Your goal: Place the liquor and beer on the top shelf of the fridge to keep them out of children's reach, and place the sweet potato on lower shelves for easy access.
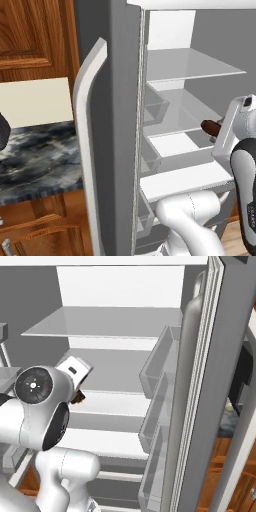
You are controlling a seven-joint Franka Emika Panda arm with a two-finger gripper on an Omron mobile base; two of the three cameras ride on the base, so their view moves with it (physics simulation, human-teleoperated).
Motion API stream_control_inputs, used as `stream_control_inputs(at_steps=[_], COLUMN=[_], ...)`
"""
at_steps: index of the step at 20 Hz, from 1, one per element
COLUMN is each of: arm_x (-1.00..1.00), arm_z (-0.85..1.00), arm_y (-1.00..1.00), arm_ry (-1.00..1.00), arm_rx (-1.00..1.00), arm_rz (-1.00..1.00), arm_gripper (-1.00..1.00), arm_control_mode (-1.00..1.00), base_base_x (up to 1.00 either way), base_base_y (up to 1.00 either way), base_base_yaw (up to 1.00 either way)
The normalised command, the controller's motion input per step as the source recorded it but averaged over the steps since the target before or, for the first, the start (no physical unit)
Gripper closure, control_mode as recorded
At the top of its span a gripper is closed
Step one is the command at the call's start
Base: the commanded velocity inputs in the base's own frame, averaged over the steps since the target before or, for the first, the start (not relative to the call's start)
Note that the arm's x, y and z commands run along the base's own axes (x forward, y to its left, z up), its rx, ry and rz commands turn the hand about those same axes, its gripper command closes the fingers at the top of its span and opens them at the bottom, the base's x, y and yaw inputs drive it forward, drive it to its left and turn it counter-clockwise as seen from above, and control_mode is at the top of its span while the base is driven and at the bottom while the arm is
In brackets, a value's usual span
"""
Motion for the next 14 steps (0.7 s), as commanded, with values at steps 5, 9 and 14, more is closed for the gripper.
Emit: stream_control_inputs(at_steps=[5,9,14], arm_x=[0.55,0.49,0.51], arm_z=[-0.36,-0.29,-0.43], arm_y=[0.0,0.0,0.0], arm_ry=[0.0,0.0,0.0], arm_rx=[0.0,-0.01,-0.03], arm_rz=[0.0,0.01,0.02], arm_gripper=[1.0,1.0,1.0], arm_control_mode=[-1.0,-1.0,-1.0], base_base_x=[0.0,0.0,0.0], base_base_y=[0.0,0.0,0.0], base_base_yaw=[0.0,0.0,0.0])
